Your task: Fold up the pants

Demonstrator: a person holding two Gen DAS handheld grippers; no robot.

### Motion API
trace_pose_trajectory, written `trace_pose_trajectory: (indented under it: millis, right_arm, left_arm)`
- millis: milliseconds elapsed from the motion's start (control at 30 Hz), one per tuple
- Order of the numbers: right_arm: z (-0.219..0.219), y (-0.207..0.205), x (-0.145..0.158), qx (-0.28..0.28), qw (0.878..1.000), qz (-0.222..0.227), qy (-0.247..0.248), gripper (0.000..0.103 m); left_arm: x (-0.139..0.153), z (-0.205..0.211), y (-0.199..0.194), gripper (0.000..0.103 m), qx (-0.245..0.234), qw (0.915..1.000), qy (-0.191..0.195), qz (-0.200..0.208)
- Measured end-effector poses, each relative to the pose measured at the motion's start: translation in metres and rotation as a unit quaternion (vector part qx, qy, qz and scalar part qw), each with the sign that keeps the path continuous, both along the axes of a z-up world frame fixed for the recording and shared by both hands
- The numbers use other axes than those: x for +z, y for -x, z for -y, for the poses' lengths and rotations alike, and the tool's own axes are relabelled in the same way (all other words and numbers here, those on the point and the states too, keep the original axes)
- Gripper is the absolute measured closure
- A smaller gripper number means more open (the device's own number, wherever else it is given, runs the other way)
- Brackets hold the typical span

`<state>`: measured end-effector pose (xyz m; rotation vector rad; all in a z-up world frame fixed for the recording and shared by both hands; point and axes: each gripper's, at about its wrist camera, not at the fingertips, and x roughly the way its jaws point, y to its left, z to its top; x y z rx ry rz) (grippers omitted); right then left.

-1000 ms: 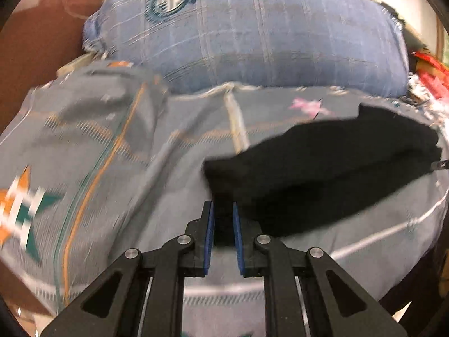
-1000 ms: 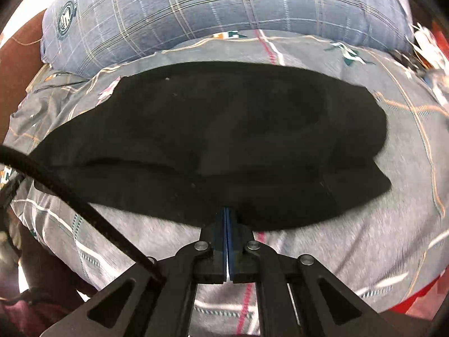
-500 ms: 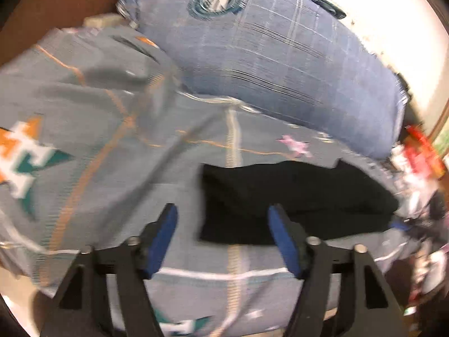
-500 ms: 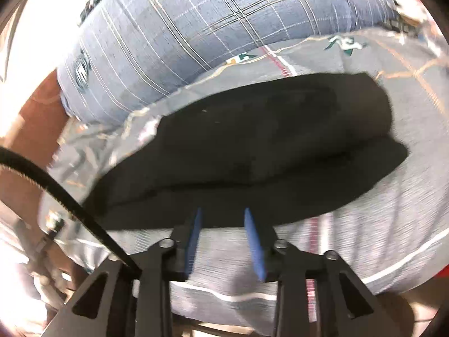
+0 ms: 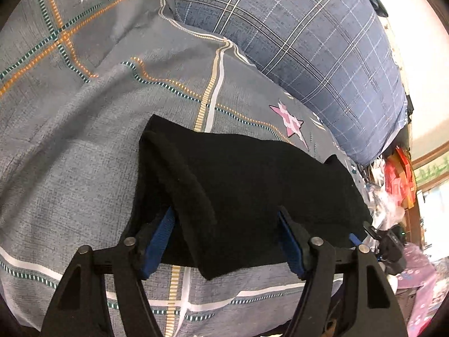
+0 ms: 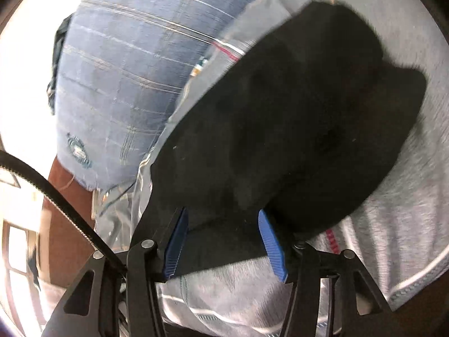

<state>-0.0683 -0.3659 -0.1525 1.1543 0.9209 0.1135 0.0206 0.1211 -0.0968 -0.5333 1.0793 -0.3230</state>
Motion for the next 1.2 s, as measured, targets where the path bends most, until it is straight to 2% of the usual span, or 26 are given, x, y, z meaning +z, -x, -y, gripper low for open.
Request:
trace_pose_trajectory:
  millis: [67, 133, 167, 200, 233, 267, 300, 433, 567, 700, 867, 967, 1000, 1033, 1067, 1200]
  right_arm:
    - [0.002, -0.003, -0.001, -0.044, 0.999, 0.004, -0.011, 0.045]
    - [0.002, -0.006, 0.004, -0.066, 0.998, 0.004, 0.007, 0.046]
    - [0.002, -0.006, 0.005, -0.069, 0.998, 0.004, 0.013, 0.047]
    - [0.001, -0.008, 0.008, -0.069, 0.997, 0.005, 0.024, 0.058]
    - [0.000, -0.011, 0.012, -0.062, 0.997, 0.004, 0.043, 0.080]
    - [-0.001, -0.012, 0.014, -0.058, 0.997, 0.003, 0.057, 0.091]
    - [-0.002, -0.012, 0.018, -0.054, 0.996, 0.004, 0.069, 0.096]
    - [-0.005, 0.002, 0.039, -0.046, 0.994, 0.032, 0.091, 0.097]
    - [-0.005, 0.021, 0.042, -0.043, 0.995, 0.037, 0.086, 0.097]
    - [-0.010, 0.036, 0.034, -0.034, 0.995, 0.027, 0.095, 0.097]
    - [-0.008, 0.048, 0.007, -0.030, 0.997, 0.009, 0.066, 0.096]
    - [-0.003, 0.055, -0.005, -0.042, 0.998, -0.008, 0.048, 0.089]
    - [-0.001, 0.058, -0.004, -0.046, 0.998, -0.008, 0.046, 0.082]
    - [0.004, 0.064, -0.001, -0.058, 0.997, -0.010, 0.056, 0.074]
    - [0.007, 0.068, 0.002, -0.067, 0.996, -0.010, 0.064, 0.072]
    - [0.029, 0.092, 0.031, -0.133, 0.983, 0.002, 0.128, 0.070]
  left_arm:
    - [-0.003, 0.000, -0.004, 0.097, -0.006, 0.9998, 0.011, -0.014]
    - [-0.006, 0.000, -0.007, 0.098, -0.007, 0.9992, 0.029, -0.028]
    - [-0.005, 0.001, -0.006, 0.098, -0.005, 0.9994, 0.025, -0.025]
    - [-0.002, 0.004, -0.005, 0.098, -0.005, 0.9996, 0.018, -0.021]
    - [0.000, 0.005, -0.004, 0.098, -0.005, 0.9998, 0.013, -0.016]
    - [0.003, 0.006, -0.003, 0.098, -0.004, 0.9998, 0.011, -0.014]
    - [0.006, 0.007, -0.002, 0.098, -0.004, 0.9998, 0.013, -0.011]
    - [0.014, 0.005, 0.003, 0.098, -0.001, 0.9998, 0.020, -0.007]
    - [0.011, -0.001, 0.014, 0.098, 0.005, 0.9996, 0.023, -0.014]
    - [0.000, -0.010, 0.026, 0.098, 0.014, 0.9990, 0.029, -0.030]
    - [-0.021, -0.016, 0.032, 0.097, 0.028, 0.9976, 0.034, -0.053]
    - [-0.018, -0.018, 0.036, 0.096, 0.025, 0.9980, 0.032, -0.047]
    - [-0.013, -0.018, 0.039, 0.096, 0.025, 0.9986, 0.024, -0.039]
    - [-0.006, -0.020, 0.043, 0.095, 0.026, 0.9992, 0.013, -0.027]
    - [-0.001, -0.022, 0.047, 0.095, 0.026, 0.9995, 0.008, -0.019]
    - [0.018, -0.033, 0.064, 0.094, 0.037, 0.9992, -0.012, 0.011]
